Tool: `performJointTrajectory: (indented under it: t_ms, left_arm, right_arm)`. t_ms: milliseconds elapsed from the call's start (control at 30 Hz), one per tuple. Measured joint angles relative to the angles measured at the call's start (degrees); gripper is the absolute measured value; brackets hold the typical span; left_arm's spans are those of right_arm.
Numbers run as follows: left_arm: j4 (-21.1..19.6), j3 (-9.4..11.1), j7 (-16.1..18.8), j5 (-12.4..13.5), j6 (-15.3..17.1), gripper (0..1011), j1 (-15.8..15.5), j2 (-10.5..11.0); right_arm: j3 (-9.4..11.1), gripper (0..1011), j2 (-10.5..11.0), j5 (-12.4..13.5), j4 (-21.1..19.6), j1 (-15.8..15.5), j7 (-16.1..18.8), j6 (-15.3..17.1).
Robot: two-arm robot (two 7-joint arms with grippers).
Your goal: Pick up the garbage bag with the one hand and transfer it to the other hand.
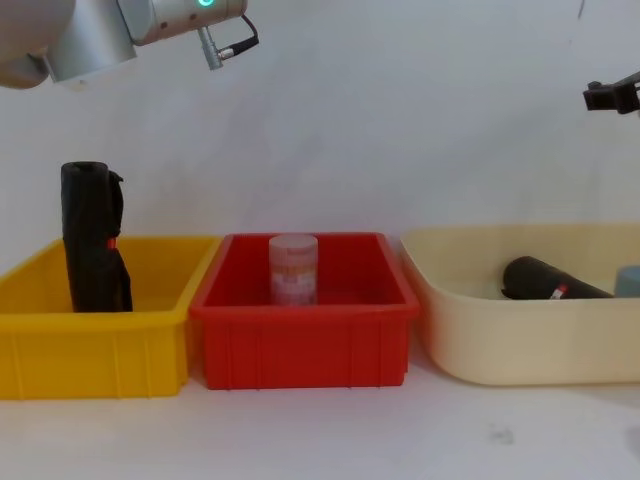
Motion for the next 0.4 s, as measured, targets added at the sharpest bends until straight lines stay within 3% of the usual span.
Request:
performJointTrajectory:
  t_ms: [400]
  left_arm:
    - [0.0, 0.0, 0.0, 0.0, 0.0, 1002, 0.0, 0.0]
  right_arm:
    - [0.1, 1000, 0.1, 0.0, -0.1, -0.1, 0.0, 0.1]
